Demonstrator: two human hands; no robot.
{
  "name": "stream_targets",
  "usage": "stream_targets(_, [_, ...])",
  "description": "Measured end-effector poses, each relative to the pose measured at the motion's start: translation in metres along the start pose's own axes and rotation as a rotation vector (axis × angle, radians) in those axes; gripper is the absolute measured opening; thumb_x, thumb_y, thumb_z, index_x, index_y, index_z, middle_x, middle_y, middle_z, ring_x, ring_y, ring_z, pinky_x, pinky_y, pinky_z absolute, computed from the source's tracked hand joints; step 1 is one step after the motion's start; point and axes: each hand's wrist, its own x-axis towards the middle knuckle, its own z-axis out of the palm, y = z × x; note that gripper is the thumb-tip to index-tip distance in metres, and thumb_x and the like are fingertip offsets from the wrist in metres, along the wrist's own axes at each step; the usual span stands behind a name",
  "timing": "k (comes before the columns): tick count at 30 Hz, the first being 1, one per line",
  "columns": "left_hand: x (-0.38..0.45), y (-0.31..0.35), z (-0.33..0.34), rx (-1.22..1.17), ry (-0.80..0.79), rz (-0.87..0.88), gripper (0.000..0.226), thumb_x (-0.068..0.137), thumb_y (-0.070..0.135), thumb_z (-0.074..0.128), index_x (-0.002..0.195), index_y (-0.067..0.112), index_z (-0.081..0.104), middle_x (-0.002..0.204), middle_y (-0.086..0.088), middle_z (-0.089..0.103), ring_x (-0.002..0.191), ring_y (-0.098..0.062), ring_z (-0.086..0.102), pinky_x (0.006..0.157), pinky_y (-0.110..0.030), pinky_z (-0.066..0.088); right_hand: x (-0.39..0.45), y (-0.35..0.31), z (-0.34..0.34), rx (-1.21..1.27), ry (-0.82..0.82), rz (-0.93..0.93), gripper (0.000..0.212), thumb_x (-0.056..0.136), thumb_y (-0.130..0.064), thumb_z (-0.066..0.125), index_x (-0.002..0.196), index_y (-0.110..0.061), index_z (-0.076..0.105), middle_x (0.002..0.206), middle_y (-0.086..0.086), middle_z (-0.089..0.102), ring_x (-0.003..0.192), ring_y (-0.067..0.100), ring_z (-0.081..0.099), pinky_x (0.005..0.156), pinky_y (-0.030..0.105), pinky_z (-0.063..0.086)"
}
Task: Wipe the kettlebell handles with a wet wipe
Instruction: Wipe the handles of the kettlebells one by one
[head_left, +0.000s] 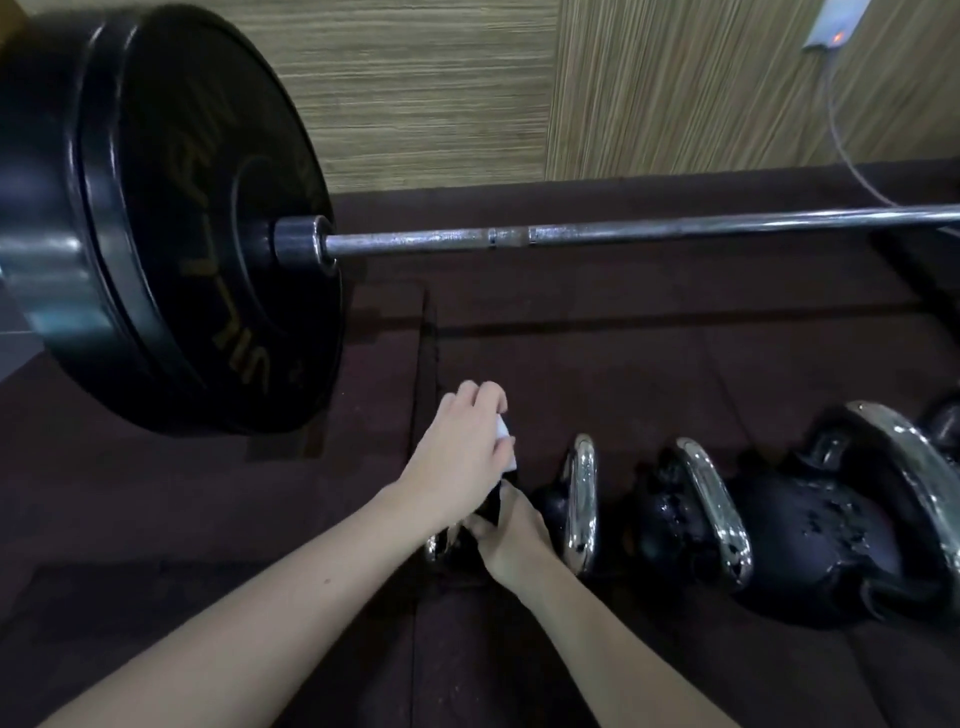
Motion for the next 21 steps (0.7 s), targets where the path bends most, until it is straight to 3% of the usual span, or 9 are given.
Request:
stream_targets(2, [0.011, 0.004, 0.011, 0.006, -0.122, -0.146, 0.025, 0.106, 0.024, 0.050, 0.127, 0.010, 0.050, 0.125, -0.007, 0.053, 0.115, -0.028, 0.055, 0.087, -0.034, 0.042, 0.002, 0.002, 0.000, -0.019, -0.010, -0.001, 0.058, 0.099, -0.031, 0.063, 0.150, -0.022, 0.038, 0.136, 0.003, 0.060, 0.110, 0.021, 0.063, 0.085, 0.031, 0.052])
stream_targets(3, [0.010, 0.006, 0.016, 0.021, -0.147, -0.185, 0.024, 0.108, 0.026, 0.046, 0.124, 0.008, 0.050, 0.123, -0.010, 0.056, 0.113, -0.030, 0.059, 0.085, -0.035, 0.043, 0.003, 0.003, 0.002, -0.017, -0.004, -0.012, 0.055, 0.099, -0.030, 0.063, 0.148, -0.022, 0.040, 0.132, 0.004, 0.061, 0.103, 0.019, 0.063, 0.079, 0.029, 0.053])
stream_targets(5, [-0.001, 0.009, 0.021, 0.076, -0.118, -0.197, 0.029, 0.111, 0.031, 0.040, 0.125, 0.008, 0.048, 0.121, -0.011, 0.059, 0.108, -0.030, 0.065, 0.080, -0.035, 0.046, 0.002, 0.003, 0.001, -0.045, 0.013, -0.051, 0.039, 0.100, -0.024, 0.058, 0.138, -0.019, 0.048, 0.116, 0.005, 0.066, 0.082, 0.013, 0.059, 0.063, 0.025, 0.047])
stream_targets(7, [-0.025, 0.007, 0.022, 0.055, -0.029, -0.195, 0.044, 0.112, 0.033, 0.037, 0.148, 0.009, 0.039, 0.140, -0.011, 0.056, 0.118, -0.028, 0.065, 0.090, -0.036, 0.051, 0.002, 0.003, 0.001, 0.025, 0.059, -0.113, 0.032, 0.102, -0.017, 0.051, 0.134, -0.016, 0.053, 0.099, 0.003, 0.064, 0.070, 0.007, 0.051, 0.057, 0.018, 0.045])
stream_targets(10, [-0.075, -0.002, 0.027, -0.150, 0.038, -0.211, 0.057, 0.111, 0.037, 0.033, 0.164, 0.019, 0.021, 0.159, -0.005, 0.045, 0.136, -0.024, 0.055, 0.106, -0.035, 0.046, -0.003, 0.006, 0.001, 0.077, 0.052, -0.090, 0.029, 0.099, -0.019, 0.054, 0.128, -0.024, 0.057, 0.102, -0.004, 0.065, 0.083, 0.009, 0.061, 0.071, 0.021, 0.052])
stream_targets(11, [-0.093, -0.005, 0.029, -0.223, 0.053, -0.215, 0.057, 0.110, 0.044, 0.032, 0.163, 0.025, 0.023, 0.151, 0.000, 0.053, 0.129, -0.020, 0.060, 0.102, -0.031, 0.048, -0.004, 0.008, 0.001, 0.101, 0.050, -0.066, 0.026, 0.097, -0.022, 0.057, 0.122, -0.027, 0.058, 0.103, -0.005, 0.067, 0.088, 0.011, 0.064, 0.079, 0.027, 0.055])
stream_targets(14, [-0.129, -0.022, 0.047, -0.442, 0.087, -0.216, 0.054, 0.100, 0.073, 0.025, 0.150, 0.054, 0.024, 0.095, 0.014, 0.068, 0.090, -0.008, 0.069, 0.078, -0.021, 0.051, -0.005, 0.010, 0.001, 0.158, 0.034, -0.065, 0.022, 0.097, -0.026, 0.059, 0.117, -0.033, 0.059, 0.102, -0.007, 0.070, 0.091, 0.011, 0.066, 0.085, 0.032, 0.054])
stream_targets(16, [-0.132, -0.032, 0.063, -0.492, 0.144, -0.230, 0.045, 0.096, 0.080, 0.024, 0.140, 0.072, 0.018, 0.088, 0.015, 0.067, 0.083, -0.004, 0.069, 0.072, -0.018, 0.050, -0.003, 0.008, 0.002, 0.163, 0.023, -0.053, 0.022, 0.099, -0.025, 0.057, 0.120, -0.032, 0.058, 0.105, -0.006, 0.069, 0.093, 0.013, 0.066, 0.085, 0.032, 0.052])
stream_targets(21, [-0.131, -0.022, 0.073, -0.533, 0.227, -0.270, 0.050, 0.091, 0.086, 0.024, 0.138, 0.079, 0.011, 0.131, 0.031, 0.059, 0.112, 0.003, 0.065, 0.091, -0.022, 0.055, -0.001, 0.007, 0.004, 0.127, 0.022, -0.045, 0.030, 0.100, -0.020, 0.052, 0.128, -0.030, 0.055, 0.115, -0.003, 0.067, 0.102, 0.017, 0.066, 0.093, 0.031, 0.051])
